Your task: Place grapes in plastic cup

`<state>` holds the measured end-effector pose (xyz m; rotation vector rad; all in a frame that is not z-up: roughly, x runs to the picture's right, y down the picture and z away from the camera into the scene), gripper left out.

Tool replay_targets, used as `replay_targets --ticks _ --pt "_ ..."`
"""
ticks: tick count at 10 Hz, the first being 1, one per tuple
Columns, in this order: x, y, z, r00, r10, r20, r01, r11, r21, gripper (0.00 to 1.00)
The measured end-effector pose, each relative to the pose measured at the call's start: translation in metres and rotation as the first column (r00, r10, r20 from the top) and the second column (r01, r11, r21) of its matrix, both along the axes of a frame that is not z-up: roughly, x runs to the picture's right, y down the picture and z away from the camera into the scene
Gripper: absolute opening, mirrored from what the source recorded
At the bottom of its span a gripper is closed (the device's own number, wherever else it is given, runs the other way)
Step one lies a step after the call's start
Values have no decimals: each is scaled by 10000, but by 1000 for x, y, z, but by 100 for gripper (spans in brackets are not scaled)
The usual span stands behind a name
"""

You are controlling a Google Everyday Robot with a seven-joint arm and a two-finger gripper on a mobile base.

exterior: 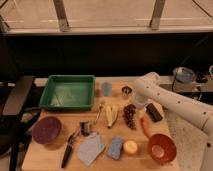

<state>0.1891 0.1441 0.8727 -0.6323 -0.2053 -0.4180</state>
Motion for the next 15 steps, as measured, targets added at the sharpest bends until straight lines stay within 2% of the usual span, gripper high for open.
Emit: replay_targets --ticks 1,2,4,7,8,11,13,14,15 --pt "-2 8 9 9999 115 24 -114 9994 -321 64" --pt "-2 14 14 9996 272 59 -268 9982 -535 59" --pt "-4 16 14 9989 408 216 -395 9976 -575 40" --pt "-3 2 -11 9975 570 427 -556 9979 -340 11" --pt "-2 -8 -23 9960 715 534 -711 9974 -96 3" --pt "-1 -48 -71 9937 931 619 -980 9919 803 0" --pt "-3 -82 -108 9925 1048 631 -1133 9820 1508 0" --pt "-9 -105 -129 9919 1084 664 -1193 9741 1922 0" --pt "-13 -121 -142 9917 1089 679 -1214 9675 2217 0"
